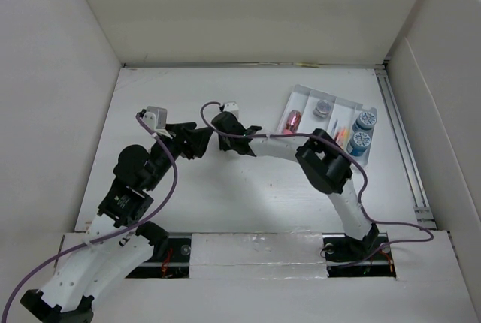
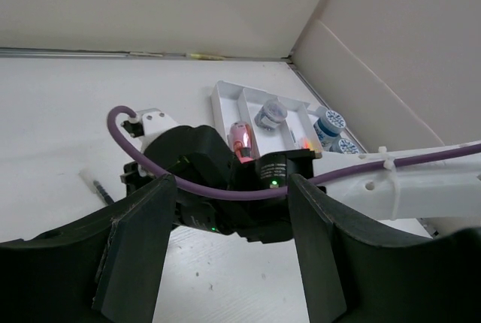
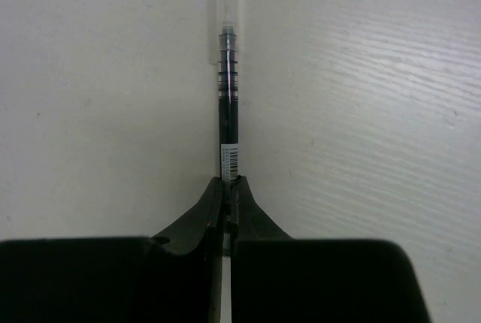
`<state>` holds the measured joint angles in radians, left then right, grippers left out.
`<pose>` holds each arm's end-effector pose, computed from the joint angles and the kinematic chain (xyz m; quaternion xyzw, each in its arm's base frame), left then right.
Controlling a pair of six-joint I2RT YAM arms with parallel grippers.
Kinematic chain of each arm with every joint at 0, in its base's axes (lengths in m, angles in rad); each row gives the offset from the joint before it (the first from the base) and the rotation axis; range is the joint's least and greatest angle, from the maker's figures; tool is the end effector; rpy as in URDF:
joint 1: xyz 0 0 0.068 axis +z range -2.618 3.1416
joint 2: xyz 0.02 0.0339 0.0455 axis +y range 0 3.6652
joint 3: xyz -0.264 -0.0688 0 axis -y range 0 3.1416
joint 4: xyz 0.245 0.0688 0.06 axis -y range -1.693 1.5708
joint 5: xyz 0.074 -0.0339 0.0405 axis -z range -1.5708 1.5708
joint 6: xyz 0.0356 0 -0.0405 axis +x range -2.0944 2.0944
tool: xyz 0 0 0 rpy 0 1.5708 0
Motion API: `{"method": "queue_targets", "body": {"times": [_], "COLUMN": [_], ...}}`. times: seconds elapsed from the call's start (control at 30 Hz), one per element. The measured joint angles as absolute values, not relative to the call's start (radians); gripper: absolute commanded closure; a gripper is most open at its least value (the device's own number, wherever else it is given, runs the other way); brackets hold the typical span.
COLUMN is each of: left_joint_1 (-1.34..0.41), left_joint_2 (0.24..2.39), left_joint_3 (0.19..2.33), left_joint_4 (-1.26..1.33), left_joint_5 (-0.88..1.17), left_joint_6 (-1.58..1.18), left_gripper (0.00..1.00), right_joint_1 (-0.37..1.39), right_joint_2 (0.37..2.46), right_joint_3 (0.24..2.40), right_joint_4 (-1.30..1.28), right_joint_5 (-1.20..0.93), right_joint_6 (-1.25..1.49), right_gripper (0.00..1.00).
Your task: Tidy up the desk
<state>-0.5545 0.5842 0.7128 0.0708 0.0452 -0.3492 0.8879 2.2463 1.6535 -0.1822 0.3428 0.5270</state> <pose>0.1203 -0.0764 0.3717 0.0823 0.6279 -0.3507 0.6899 0.3239 0.3792 0.1572 -0.0980 0.9055 0.1286 0.3924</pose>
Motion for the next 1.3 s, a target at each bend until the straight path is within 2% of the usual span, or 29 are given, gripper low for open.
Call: {"method": "queue_targets", "body": {"times": [0.23, 0.73, 0.93, 1.3], "left_joint_1": [-0.554, -0.554, -0.554, -0.554], "left_joint_2": [0.587, 0.601, 0.602, 0.609], "left_joint_3": [0.713, 0.713, 0.713, 0.713], "left_joint_4": [0.071, 0.071, 0.071, 0.071], "left_joint_5": [0.046, 0.054, 0.06, 0.072], "left_joint_6": [-0.349, -0.35, -0.35, -0.353], "left_gripper": [0.43, 0.44, 0.44, 0.44], "right_joint_1": [0.843, 0.494, 0.27, 0.249], "right_joint_2": [2.027, 1.348, 1.267, 1.296], "right_joint_3": [1.309, 0.73, 0.548, 0.51], "right_joint_4": [-0.061, 0.165, 0.171, 0.215], "right_joint_5": [0.315, 0.242, 0.153, 0.027], "right_joint_6": [0.558, 0.639, 0.672, 0.683], "right_gripper": [1.0, 1.0, 1.0, 1.0]}}
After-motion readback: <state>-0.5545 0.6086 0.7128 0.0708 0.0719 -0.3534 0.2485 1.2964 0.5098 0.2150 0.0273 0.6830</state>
